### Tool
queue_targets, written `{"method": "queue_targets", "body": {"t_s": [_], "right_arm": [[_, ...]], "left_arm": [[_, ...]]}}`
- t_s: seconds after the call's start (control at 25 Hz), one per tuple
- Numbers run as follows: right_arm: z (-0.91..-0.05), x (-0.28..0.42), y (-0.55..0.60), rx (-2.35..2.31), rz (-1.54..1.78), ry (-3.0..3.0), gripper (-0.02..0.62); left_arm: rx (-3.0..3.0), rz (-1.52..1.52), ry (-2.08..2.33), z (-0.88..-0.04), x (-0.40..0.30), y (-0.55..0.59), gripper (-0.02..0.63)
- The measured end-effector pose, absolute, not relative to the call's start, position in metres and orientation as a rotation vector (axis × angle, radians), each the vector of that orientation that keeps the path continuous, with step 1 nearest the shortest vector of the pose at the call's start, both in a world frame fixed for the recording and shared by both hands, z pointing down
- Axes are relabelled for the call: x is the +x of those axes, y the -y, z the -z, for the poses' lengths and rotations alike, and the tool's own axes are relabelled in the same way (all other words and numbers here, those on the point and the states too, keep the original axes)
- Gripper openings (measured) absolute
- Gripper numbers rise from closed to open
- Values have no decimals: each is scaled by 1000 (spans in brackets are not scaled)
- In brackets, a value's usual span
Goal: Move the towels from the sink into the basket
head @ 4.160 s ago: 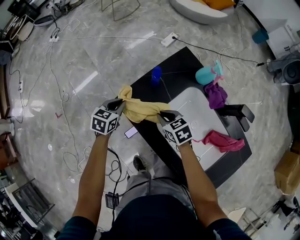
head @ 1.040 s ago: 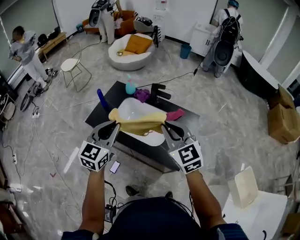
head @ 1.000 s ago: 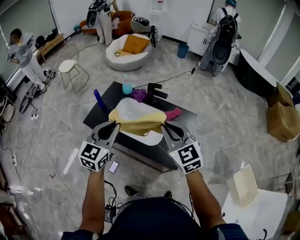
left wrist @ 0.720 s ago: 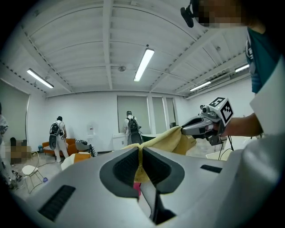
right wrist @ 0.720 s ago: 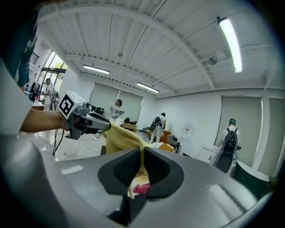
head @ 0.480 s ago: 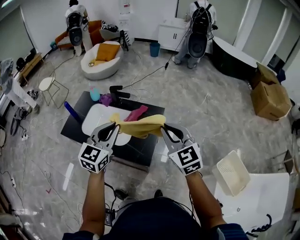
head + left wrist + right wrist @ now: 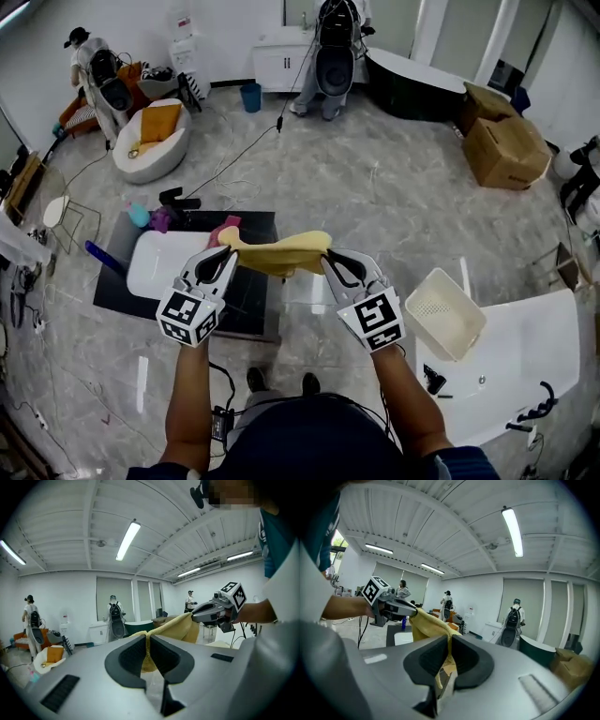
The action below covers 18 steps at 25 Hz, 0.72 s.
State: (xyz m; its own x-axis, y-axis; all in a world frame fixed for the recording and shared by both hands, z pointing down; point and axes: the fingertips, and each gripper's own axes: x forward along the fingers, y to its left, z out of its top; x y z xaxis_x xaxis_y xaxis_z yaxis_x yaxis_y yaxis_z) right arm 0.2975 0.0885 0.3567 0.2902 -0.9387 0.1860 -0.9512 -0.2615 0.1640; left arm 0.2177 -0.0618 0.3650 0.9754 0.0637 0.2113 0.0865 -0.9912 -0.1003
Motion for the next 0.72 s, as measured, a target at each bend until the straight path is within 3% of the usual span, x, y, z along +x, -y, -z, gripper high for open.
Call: {"method": "queue_targets", "body": {"t_s": [0.32, 0.72], "right_arm": [[-372, 337, -182, 2511, -182, 1441, 35], [-364, 342, -251, 2692, -235, 1099, 35]], "left_arm": [[-2976, 327, 486, -377, 296, -18, 31], [-2865, 307, 856, -368, 337, -82, 31]]}}
